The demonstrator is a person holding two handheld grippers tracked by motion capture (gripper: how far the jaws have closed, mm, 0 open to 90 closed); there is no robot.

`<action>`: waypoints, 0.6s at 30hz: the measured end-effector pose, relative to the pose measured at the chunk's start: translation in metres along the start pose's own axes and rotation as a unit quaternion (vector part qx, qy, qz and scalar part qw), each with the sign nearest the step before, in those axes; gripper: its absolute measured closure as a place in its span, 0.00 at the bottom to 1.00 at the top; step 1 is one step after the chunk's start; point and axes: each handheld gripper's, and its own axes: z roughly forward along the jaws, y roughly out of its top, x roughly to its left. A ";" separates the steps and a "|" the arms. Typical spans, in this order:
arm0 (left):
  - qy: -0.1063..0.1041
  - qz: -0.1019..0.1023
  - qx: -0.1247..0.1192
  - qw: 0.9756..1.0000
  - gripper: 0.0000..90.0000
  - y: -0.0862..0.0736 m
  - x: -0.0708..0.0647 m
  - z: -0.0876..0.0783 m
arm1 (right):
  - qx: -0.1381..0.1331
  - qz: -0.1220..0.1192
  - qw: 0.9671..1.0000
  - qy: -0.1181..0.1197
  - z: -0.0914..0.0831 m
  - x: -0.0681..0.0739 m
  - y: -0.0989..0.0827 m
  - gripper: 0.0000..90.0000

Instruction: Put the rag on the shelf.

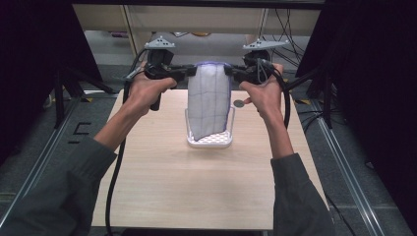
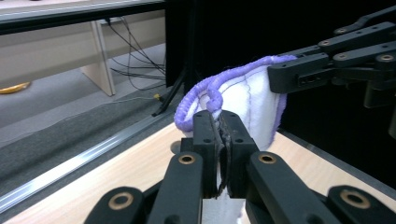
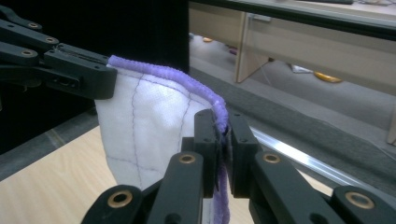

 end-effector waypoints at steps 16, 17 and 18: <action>0.040 -0.054 0.011 0.998 0.95 -0.036 0.054 0.078 | 0.038 0.009 0.997 -0.060 0.078 -0.034 -0.017 0.94; 0.041 -0.060 0.010 0.997 0.95 -0.039 0.056 0.081 | 0.047 0.008 0.997 -0.063 0.085 -0.037 -0.020 0.94; 0.045 -0.062 0.016 0.997 0.95 -0.044 0.059 0.084 | 0.050 0.012 0.997 -0.065 0.089 -0.038 -0.022 0.94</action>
